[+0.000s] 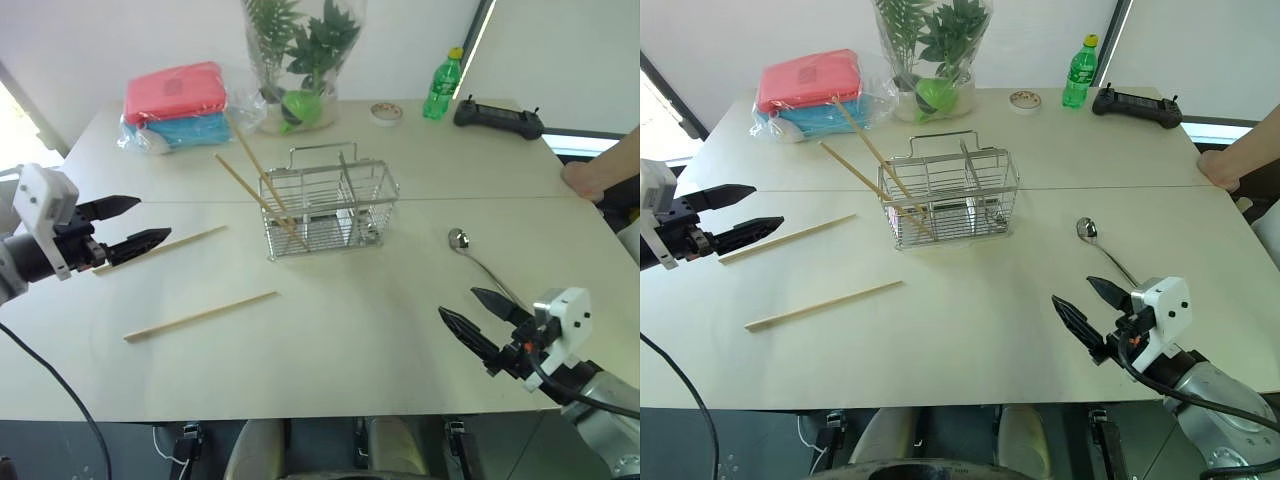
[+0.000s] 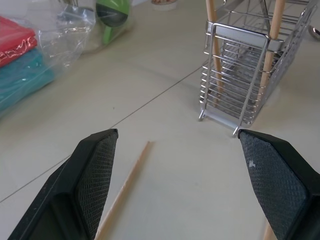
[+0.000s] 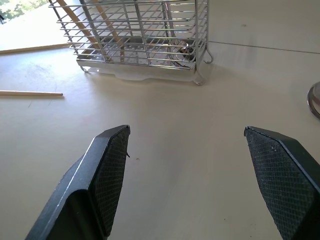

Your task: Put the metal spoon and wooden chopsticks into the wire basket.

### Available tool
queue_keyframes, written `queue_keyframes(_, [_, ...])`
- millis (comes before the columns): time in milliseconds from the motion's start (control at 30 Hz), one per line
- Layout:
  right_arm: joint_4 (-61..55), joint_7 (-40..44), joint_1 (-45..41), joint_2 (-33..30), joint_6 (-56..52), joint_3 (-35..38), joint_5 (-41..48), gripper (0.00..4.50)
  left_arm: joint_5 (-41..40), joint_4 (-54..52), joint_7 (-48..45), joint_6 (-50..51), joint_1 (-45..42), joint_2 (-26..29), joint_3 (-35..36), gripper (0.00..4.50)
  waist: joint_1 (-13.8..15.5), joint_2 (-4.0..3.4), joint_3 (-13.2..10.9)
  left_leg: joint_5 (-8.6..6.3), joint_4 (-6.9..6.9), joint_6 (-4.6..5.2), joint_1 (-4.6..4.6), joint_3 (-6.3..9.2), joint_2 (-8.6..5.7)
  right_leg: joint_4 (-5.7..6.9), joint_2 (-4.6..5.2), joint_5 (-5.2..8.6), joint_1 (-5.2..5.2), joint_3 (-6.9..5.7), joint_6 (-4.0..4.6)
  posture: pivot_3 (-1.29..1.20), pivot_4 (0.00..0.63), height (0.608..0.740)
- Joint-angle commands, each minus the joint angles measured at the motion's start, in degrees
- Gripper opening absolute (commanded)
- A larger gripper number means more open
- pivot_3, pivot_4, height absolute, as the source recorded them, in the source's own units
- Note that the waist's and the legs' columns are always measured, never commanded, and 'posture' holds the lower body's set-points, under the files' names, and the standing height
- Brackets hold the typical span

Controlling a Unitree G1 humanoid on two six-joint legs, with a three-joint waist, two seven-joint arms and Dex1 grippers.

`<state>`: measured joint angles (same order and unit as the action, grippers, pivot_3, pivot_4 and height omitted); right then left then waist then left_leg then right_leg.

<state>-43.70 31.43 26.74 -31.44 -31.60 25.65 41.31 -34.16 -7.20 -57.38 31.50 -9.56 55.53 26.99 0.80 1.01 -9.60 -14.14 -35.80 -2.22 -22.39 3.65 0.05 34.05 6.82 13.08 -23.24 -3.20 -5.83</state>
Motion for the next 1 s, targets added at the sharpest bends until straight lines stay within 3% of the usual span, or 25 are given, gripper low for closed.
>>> queue_keyframes(33, [-1.13, 0.22, 0.09, -0.2, 1.52, 1.65, 0.58, 3.76, 0.03, -0.51, 0.18, -0.96, -1.35, 0.42, 0.18, 4.05, 0.01, 0.0, 0.0, 0.0, 0.0, 0.0, 0.0, 0.0, 0.0, 0.0, 0.0, 0.0, 0.0, 0.0, 0.0, 0.0, 0.15, 0.703])
queue_keyframes(700, [0.41, 0.42, -1.76, -1.39, 2.23, 2.0, 0.23, 3.76, 0.08, 0.0, 2.85, 1.16, -4.22, 0.59, -1.61, 4.05, -0.01, 0.01, 0.0, 0.0, 0.05, 0.0, 0.0, -0.01, -0.03, -0.01, 0.0, 0.0, -0.01, 0.0, 0.0, 0.0, 0.15, 0.703])
queue_keyframes(1000, [9.32, 1.38, -10.62, -9.98, 0.32, 5.24, -2.35, 3.76, -8.88, -11.49, 11.59, 13.13, -8.67, -4.76, -4.46, 4.05, 0.01, 0.05, 0.0, 0.01, -0.06, 0.02, -0.01, -0.05, -0.09, 0.0, 0.0, -0.01, 0.05, 0.01, 0.01, 0.0, 0.15, 0.703])
